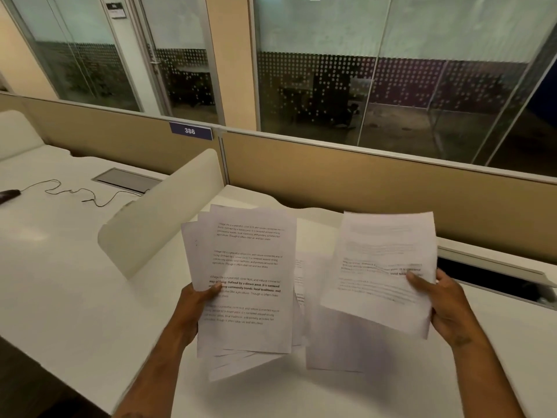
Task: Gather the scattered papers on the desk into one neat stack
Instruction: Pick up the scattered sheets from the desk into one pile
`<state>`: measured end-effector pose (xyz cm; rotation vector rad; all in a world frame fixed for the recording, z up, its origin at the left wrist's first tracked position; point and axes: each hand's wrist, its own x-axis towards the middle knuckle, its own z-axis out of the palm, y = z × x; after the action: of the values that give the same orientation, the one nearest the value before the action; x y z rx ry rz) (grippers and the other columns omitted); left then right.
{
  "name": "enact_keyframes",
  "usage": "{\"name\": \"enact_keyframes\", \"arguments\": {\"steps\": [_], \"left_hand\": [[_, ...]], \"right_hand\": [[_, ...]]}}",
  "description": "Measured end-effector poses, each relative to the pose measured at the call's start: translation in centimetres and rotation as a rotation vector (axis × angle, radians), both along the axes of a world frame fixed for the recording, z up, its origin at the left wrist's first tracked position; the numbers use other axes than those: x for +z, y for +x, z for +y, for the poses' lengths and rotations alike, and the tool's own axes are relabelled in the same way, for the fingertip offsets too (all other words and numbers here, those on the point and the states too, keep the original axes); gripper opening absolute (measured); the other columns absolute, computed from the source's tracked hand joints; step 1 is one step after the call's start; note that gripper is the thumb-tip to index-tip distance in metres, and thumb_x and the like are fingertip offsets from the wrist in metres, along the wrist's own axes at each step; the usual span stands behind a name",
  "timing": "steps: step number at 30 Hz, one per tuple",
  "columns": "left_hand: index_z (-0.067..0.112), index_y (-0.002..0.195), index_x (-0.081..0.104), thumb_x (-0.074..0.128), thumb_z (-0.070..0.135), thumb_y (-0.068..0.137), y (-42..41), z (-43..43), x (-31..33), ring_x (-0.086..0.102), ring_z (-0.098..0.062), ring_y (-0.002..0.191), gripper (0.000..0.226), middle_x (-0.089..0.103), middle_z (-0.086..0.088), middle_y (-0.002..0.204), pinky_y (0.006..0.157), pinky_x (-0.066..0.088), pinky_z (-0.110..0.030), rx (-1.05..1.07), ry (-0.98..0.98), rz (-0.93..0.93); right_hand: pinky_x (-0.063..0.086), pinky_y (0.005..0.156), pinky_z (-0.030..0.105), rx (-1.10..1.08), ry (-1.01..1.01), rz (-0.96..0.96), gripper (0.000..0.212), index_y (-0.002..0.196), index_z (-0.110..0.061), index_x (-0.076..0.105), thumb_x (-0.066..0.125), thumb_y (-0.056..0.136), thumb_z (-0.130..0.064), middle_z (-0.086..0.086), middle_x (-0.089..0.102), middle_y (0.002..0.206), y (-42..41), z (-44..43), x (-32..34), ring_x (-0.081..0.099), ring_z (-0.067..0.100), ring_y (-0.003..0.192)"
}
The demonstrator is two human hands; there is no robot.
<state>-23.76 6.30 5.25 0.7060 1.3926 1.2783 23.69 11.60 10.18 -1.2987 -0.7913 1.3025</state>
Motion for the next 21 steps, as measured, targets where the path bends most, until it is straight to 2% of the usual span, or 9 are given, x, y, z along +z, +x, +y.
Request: {"name": "enact_keyframes", "arguments": {"steps": [4,8,11,14,16,17,18,19,21], "left_hand": [[0.000,0.121,0.066,0.068,0.007,0.091,0.2,0.7,0.2,0.075,-0.044,0.092,0.031,0.077,-0.024,0.110,0.077,0.063,-0.051,-0.002,0.009,-0.005],[0.000,0.120,0.067,0.069,0.006,0.091,1.3,1.0,0.6,0.077,-0.040,0.089,0.030,0.078,-0.023,0.108,0.072,0.064,-0.046,-0.040,0.012,-0.042],[0.003,0.115,0.070,0.072,0.010,0.088,1.9,0.8,0.8,0.078,-0.036,0.083,0.027,0.077,-0.025,0.109,0.067,0.064,-0.044,-0.103,0.020,-0.049],[0.007,0.110,0.074,0.075,0.029,0.086,2.0,0.5,0.8,0.078,-0.033,0.086,0.033,0.075,-0.027,0.112,0.071,0.064,-0.045,-0.108,0.045,-0.072],[0.009,0.119,0.072,0.057,0.048,0.097,1.7,0.2,0.7,0.075,-0.042,0.097,0.047,0.074,-0.026,0.114,0.084,0.060,-0.057,-0.089,0.034,-0.185],[0.011,0.124,0.070,0.050,0.055,0.099,1.5,0.0,0.6,0.072,-0.046,0.102,0.054,0.074,-0.025,0.116,0.089,0.056,-0.064,-0.095,0.031,-0.224],[0.013,0.127,0.068,0.051,0.058,0.097,1.5,-0.1,0.5,0.071,-0.047,0.104,0.057,0.074,-0.023,0.117,0.090,0.054,-0.067,-0.108,0.037,-0.216],[0.013,0.127,0.068,0.060,0.057,0.091,1.6,-0.3,0.5,0.072,-0.046,0.103,0.058,0.075,-0.021,0.116,0.088,0.056,-0.066,-0.112,0.044,-0.172],[0.011,0.120,0.070,0.081,0.045,0.074,1.5,-0.6,0.0,0.076,-0.040,0.096,0.059,0.078,-0.018,0.112,0.078,0.063,-0.055,-0.087,0.054,-0.055]], "right_hand": [[0.063,0.067,0.037,0.135,0.037,0.111,0.046,0.117,-0.009,0.068,0.079,0.072,-0.012,0.012,0.079,0.106,-3.1,-1.2,1.8,0.078,0.029,0.089],[0.063,0.072,0.036,0.241,0.003,0.055,0.045,0.116,-0.006,0.070,0.081,0.074,-0.016,0.014,0.078,0.108,-10.4,-1.8,0.4,0.076,0.033,0.094],[0.063,0.078,0.038,0.286,-0.036,-0.005,0.044,0.117,-0.007,0.070,0.082,0.077,-0.023,0.009,0.079,0.106,-15.5,-2.2,-1.1,0.077,0.029,0.094],[0.064,0.079,0.042,0.266,-0.057,-0.041,0.034,0.113,-0.010,0.067,0.079,0.083,-0.020,0.008,0.078,0.106,-18.8,-2.4,-2.4,0.076,0.029,0.092],[0.064,0.078,0.042,0.193,-0.056,-0.112,0.028,0.107,-0.012,0.062,0.078,0.084,-0.018,0.010,0.075,0.107,-20.3,-2.5,-2.8,0.075,0.028,0.091],[0.064,0.075,0.038,0.164,-0.046,-0.153,0.029,0.105,-0.015,0.059,0.079,0.084,-0.018,0.007,0.074,0.106,-20.9,-2.6,-3.0,0.074,0.026,0.090],[0.063,0.072,0.033,0.148,-0.030,-0.183,0.032,0.105,-0.019,0.057,0.080,0.083,-0.019,0.005,0.072,0.105,-21.4,-2.6,-3.2,0.073,0.023,0.090],[0.062,0.071,0.030,0.148,-0.015,-0.200,0.037,0.108,-0.021,0.055,0.081,0.082,-0.020,0.002,0.071,0.105,-21.9,-2.7,-3.2,0.073,0.021,0.090],[0.062,0.076,0.031,0.190,-0.011,-0.203,0.047,0.117,-0.023,0.051,0.081,0.081,-0.027,0.001,0.070,0.108,-22.1,-2.6,-3.6,0.072,0.019,0.093]]}}
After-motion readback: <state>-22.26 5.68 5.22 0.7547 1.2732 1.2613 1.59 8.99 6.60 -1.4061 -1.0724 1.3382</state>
